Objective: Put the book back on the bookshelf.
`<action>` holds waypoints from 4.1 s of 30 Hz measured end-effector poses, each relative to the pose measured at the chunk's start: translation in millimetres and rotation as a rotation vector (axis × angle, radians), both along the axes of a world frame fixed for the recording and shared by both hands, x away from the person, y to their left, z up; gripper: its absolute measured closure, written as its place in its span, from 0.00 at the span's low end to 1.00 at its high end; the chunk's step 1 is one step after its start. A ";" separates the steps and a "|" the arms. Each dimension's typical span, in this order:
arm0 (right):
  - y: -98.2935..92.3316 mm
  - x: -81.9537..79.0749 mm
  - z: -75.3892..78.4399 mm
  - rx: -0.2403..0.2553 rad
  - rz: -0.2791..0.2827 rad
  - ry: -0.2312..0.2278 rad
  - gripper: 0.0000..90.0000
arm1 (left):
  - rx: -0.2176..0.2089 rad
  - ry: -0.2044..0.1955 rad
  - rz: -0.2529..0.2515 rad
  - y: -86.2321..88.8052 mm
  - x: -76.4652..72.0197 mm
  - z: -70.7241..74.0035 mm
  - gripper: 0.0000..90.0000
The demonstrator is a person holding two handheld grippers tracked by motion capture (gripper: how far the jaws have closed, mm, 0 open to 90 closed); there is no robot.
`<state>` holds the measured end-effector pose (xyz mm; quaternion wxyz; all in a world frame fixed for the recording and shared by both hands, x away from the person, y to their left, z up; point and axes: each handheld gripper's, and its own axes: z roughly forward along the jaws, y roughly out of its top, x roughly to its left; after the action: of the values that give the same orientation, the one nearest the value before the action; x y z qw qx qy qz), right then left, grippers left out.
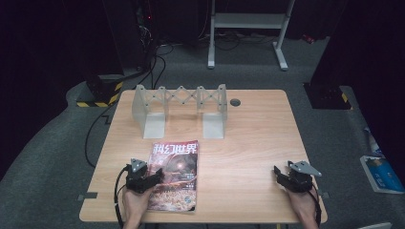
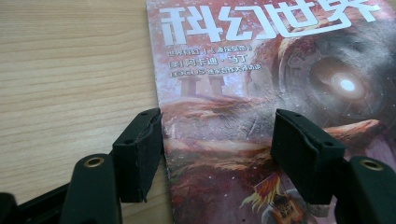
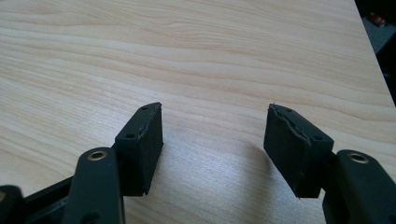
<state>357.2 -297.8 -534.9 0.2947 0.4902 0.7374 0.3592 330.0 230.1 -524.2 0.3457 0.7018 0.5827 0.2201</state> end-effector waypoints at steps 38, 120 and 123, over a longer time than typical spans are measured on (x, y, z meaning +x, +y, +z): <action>172.6 -25.3 10.6 0.139 0.494 0.107 0.51 | -0.006 0.002 -0.059 -34.9 6.1 0.5 0.39; 128.3 13.3 14.0 0.058 0.299 0.165 0.51 | -0.014 0.009 -0.284 -127.2 20.5 2.4 0.39; 124.7 14.1 15.0 0.049 0.289 0.166 0.51 | -0.029 0.008 -0.292 -131.0 20.4 1.9 0.40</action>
<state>371.3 -173.1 -520.0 0.1660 0.4143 0.8131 0.3737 350.4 99.1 -522.3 0.3818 0.7749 0.4788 0.1565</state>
